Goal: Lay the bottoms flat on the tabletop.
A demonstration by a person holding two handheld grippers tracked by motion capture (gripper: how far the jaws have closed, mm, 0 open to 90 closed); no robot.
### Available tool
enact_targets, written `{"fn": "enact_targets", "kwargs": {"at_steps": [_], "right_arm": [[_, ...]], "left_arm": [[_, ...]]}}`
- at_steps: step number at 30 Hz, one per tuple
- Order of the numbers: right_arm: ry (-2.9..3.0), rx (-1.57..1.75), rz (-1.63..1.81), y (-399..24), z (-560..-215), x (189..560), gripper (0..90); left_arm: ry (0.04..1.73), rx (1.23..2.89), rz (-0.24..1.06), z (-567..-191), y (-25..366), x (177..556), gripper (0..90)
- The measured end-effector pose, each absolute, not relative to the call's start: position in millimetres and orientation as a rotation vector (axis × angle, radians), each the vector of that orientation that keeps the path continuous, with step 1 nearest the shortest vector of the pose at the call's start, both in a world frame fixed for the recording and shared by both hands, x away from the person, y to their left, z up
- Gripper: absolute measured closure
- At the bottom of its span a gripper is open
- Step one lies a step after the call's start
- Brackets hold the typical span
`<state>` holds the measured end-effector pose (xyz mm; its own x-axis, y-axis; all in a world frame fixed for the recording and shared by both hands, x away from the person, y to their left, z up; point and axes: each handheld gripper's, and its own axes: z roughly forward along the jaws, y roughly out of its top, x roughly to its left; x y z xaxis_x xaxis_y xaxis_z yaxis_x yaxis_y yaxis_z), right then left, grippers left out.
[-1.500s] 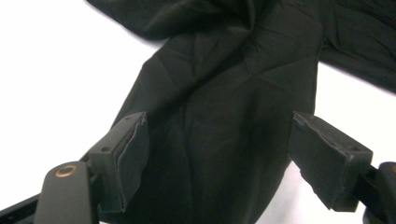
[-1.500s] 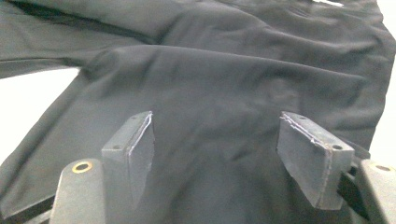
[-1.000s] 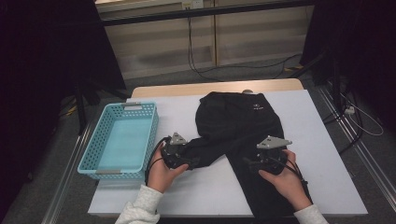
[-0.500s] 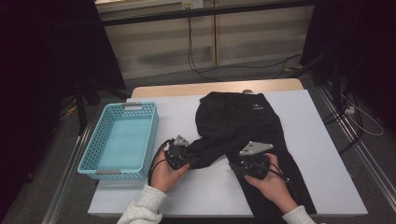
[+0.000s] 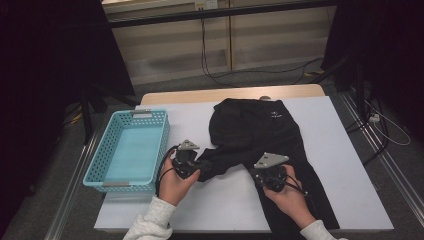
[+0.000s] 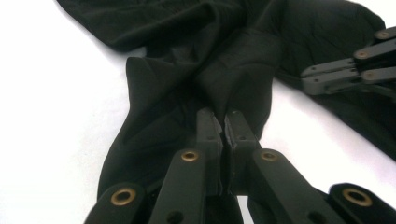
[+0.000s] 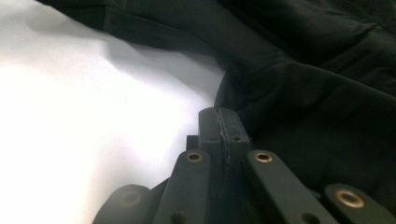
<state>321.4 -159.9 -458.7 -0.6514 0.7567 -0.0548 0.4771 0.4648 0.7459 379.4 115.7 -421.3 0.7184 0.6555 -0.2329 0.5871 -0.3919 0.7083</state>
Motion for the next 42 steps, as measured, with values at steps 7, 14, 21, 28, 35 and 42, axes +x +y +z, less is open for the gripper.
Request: {"fn": "enact_targets", "kwargs": {"at_steps": [7, 14, 21, 28, 35, 42], "right_arm": [[2.367, 1.048, 0.967, -182.0, -455.2, 315.2, 90.0], [2.387, 1.011, 0.995, -172.6, -454.6, 315.3, 87.9], [2.356, 0.957, 1.03, -149.1, -462.7, 324.9, 71.8], [2.298, 1.024, 1.012, -145.7, -468.5, 340.6, 73.6], [2.354, 1.041, 1.024, -146.6, -465.4, 339.7, 90.0], [2.393, 1.048, 1.05, -162.4, -457.1, 326.1, 90.0]], "left_arm": [[0.964, 2.062, 0.106, -417.8, 120.0, 381.0, 86.8], [0.963, 2.069, 0.089, -419.3, 116.9, 380.4, 86.8], [0.963, 2.067, 0.084, -419.9, 116.7, 379.9, 86.8], [0.962, 2.078, 0.082, -425.6, 112.6, 379.8, 86.8], [0.959, 2.072, 0.097, -424.3, 112.7, 379.3, 86.8], [0.956, 2.063, 0.091, -423.5, 111.7, 378.2, 86.8]]}}
